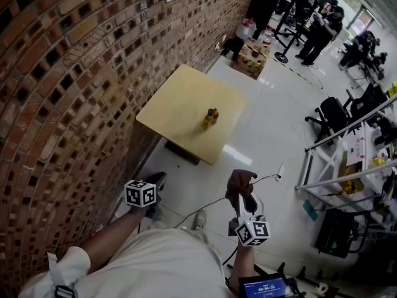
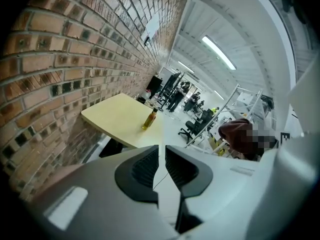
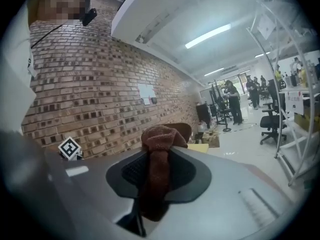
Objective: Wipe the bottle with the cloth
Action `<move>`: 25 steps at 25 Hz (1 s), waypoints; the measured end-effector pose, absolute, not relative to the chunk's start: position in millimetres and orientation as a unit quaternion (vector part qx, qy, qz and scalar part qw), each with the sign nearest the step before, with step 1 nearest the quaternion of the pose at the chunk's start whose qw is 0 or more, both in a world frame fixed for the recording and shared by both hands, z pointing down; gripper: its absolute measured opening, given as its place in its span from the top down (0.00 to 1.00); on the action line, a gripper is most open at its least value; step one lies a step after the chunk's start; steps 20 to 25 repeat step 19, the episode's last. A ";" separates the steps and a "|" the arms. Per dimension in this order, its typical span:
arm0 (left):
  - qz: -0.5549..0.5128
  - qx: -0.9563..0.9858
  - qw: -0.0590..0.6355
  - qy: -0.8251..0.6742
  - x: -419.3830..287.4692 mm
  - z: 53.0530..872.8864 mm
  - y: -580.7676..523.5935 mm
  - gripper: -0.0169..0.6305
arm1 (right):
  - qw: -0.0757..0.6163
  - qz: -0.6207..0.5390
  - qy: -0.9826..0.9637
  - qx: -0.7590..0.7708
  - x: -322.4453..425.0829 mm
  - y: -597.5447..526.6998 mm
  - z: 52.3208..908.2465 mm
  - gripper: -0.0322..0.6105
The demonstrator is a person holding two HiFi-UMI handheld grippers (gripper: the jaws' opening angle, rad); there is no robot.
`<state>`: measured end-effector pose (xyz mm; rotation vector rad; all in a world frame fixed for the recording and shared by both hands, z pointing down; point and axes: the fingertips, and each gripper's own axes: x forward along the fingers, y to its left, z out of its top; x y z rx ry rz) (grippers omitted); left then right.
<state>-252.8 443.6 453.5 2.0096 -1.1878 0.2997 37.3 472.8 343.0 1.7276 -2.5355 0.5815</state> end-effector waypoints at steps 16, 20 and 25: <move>0.146 0.797 0.395 -0.432 -194.6 462.2 451.7 0.93 | 0.005 0.185 -0.813 0.552 58.8 486.9 340.9 0.82; 0.151 0.800 0.395 -0.425 -182.1 462.0 451.7 0.93 | 0.003 0.187 -0.808 0.558 71.8 491.1 341.7 0.82; 0.151 0.800 0.395 -0.425 -182.1 462.0 451.7 0.93 | 0.003 0.187 -0.808 0.558 71.8 491.1 341.7 0.82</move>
